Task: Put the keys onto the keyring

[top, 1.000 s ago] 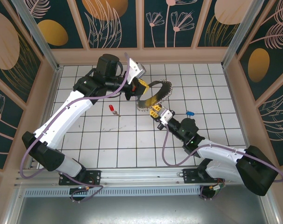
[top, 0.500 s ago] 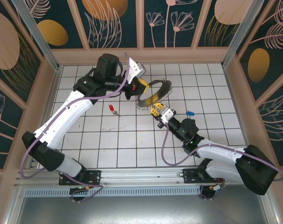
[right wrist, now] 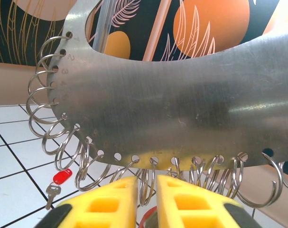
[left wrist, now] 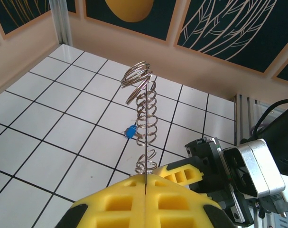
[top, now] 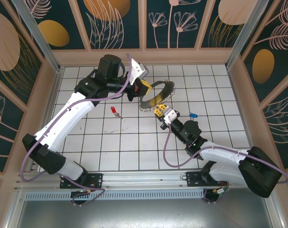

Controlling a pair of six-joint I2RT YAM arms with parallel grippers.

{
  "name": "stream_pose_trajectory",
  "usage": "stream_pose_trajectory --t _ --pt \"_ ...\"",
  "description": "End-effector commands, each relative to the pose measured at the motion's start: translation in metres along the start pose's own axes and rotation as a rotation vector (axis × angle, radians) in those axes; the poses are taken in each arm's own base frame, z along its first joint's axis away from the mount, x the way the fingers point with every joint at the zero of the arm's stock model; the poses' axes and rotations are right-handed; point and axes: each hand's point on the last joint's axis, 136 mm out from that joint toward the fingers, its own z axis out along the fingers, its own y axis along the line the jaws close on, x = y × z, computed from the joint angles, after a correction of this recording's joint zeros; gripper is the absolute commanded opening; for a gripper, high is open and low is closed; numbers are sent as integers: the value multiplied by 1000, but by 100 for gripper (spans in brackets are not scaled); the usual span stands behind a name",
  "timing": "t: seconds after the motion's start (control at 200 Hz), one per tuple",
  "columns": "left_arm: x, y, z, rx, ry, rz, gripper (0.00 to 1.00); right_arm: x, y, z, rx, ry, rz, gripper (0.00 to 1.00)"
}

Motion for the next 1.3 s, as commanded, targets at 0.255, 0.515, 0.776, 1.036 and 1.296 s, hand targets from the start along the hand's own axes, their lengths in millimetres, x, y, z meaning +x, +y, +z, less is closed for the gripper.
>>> stream_pose_trajectory --t 0.255,0.515,0.776,1.036,1.296 --pt "-20 -11 -11 14 -70 34 0 -22 -6 6 22 -65 25 11" --pt "-21 -12 -12 17 -75 34 0 -20 -9 9 44 -54 20 12" --pt "-20 -2 -8 -27 -69 -20 0 -11 -15 5 81 -24 3 0" --pt "-15 39 -3 -214 -83 -190 0 2 -15 -4 19 17 5 0" --pt "6 59 15 -195 -131 -395 0 -2 -17 -12 -105 3 76 0"
